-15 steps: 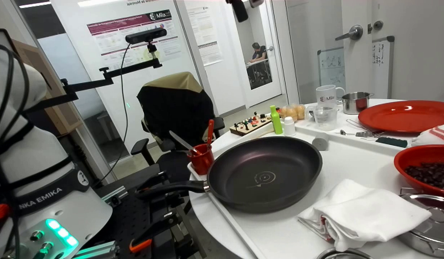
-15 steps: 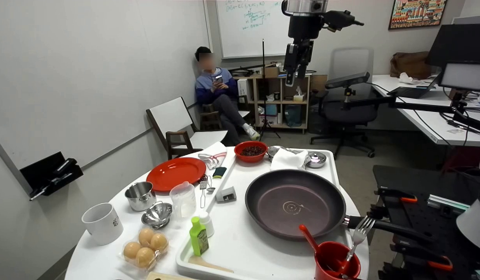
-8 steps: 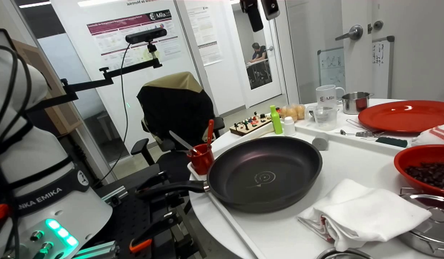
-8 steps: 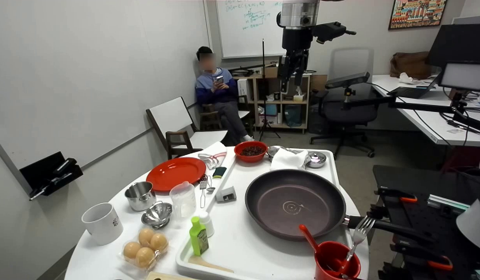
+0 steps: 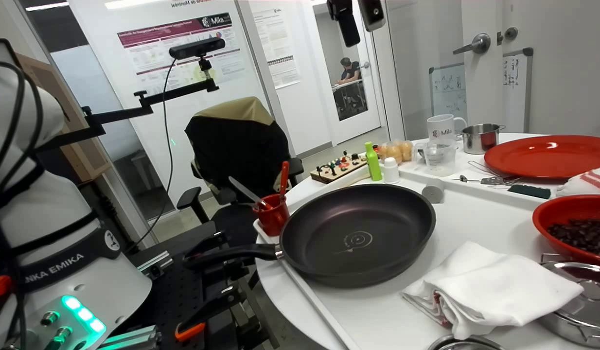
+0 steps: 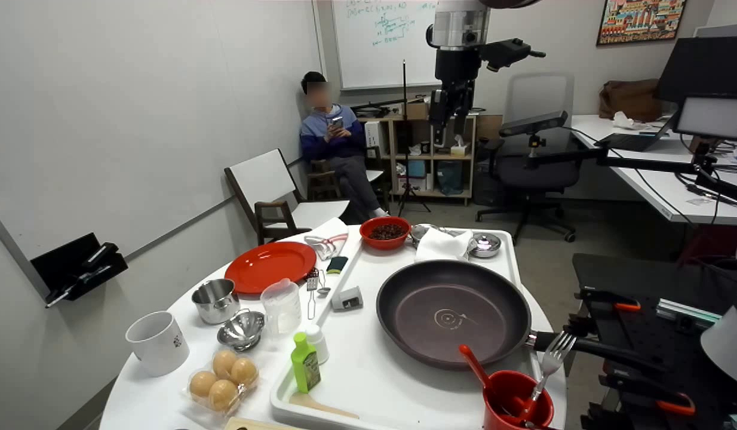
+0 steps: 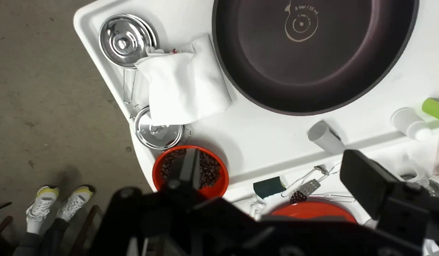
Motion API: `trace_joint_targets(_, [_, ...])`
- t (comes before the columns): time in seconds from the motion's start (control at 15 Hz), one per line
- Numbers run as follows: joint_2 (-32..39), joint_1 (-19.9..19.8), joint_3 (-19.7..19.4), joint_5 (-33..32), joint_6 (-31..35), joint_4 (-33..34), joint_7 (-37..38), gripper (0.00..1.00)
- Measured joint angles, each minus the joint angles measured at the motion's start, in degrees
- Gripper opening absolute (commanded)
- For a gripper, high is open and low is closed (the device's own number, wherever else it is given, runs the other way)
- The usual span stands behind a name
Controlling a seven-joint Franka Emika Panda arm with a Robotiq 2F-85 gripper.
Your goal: Get the white kitchen towel from the table and use it to wipe the black pan
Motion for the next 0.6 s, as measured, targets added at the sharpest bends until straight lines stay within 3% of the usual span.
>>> trace_joint_targets(0.6, [15.52,-3.83,-6.07,3.01,2.89,8.87,-14.44,1.0])
